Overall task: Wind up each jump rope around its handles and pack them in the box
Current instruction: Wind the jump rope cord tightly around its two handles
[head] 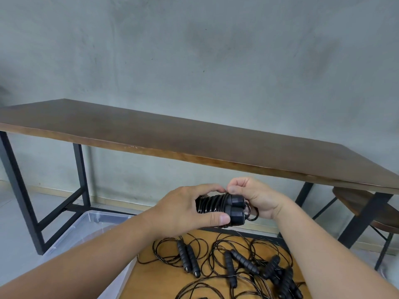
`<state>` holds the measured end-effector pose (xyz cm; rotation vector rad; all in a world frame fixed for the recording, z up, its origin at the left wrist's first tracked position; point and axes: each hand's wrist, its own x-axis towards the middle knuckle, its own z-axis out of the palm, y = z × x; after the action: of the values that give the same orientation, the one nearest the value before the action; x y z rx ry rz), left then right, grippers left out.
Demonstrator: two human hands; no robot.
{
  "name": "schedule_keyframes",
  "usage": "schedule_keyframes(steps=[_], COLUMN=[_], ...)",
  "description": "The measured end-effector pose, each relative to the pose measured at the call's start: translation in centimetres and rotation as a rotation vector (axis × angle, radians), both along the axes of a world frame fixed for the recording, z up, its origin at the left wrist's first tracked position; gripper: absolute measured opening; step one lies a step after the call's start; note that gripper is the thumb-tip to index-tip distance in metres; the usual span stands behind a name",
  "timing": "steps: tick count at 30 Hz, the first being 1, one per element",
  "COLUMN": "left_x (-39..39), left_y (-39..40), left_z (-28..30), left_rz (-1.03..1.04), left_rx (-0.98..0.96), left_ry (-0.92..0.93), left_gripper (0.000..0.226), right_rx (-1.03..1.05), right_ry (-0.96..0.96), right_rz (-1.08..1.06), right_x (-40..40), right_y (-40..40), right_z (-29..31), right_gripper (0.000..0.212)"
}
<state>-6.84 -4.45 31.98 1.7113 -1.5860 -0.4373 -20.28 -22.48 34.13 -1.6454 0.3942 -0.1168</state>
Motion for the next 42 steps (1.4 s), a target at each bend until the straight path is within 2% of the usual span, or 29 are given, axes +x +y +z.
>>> schedule_keyframes(steps=[5,9,15,20,26,29,31,36,38,40,42], left_x=[0.4,0.6,0.0,0.0,-0.1,0.0,0.2,0.6,0.4,0.4,0.7], left_y=[-0.4,-0.9,-1.3,-1.8,-2.1,-2.2,-2.2,-2.1,-2.0,-1.8,-1.7], left_z=[-0.9,-1.7,-2.0,-2.2,-2.7,-2.8,-2.8,-2.8,-2.8,-2.9,-2.7], left_rz=[0.076,0.12,0.161,0.152,0.151,0.164,0.177,0.193,0.2,0.196,0.197], left_rx=[-0.011,-0.015,0.015,0.019,-0.008,-0.024,-0.017,-0.006,0.011,0.033,0.059], left_ry=[0.055,0.102,0.081,0.088,0.166,0.172,0.159,0.116,0.084,0.043,0.016], left_gripper=[0.071,0.069,0.069,0.062,0.054,0.065,0.069,0.063,0.061,0.064,0.07], right_rx=[0.294,0.361,0.168,0.126,-0.214,-0.32,-0.299,-0.003,-0.1,-0.148,-0.107], right_ry=[-0.204,-0.297,-0.287,-0.311,-0.237,-0.22,-0.195,-0.275,-0.209,-0.186,-0.194], right_rz=[-0.191,-0.293,-0.444,-0.428,-0.538,-0.502,-0.431,-0.256,-0.314,-0.39,-0.396], right_x=[0.5,0.7,0.4,-0.1,-0.2,-0.4,-0.6,-1.0,-0.6,-0.2,-0.1], right_y=[2.2,3.2,4.6,5.3,5.6,5.8,5.9,6.0,6.2,6.4,6.6], right_z=[-3.0,-4.1,-4.0,-4.0,-4.8,-4.5,-4.4,-3.8,-4.0,-4.3,-4.7], right_gripper=[0.024,0.023,0.03,0.03,0.027,0.026,0.027,0.028,0.039,0.033,0.028])
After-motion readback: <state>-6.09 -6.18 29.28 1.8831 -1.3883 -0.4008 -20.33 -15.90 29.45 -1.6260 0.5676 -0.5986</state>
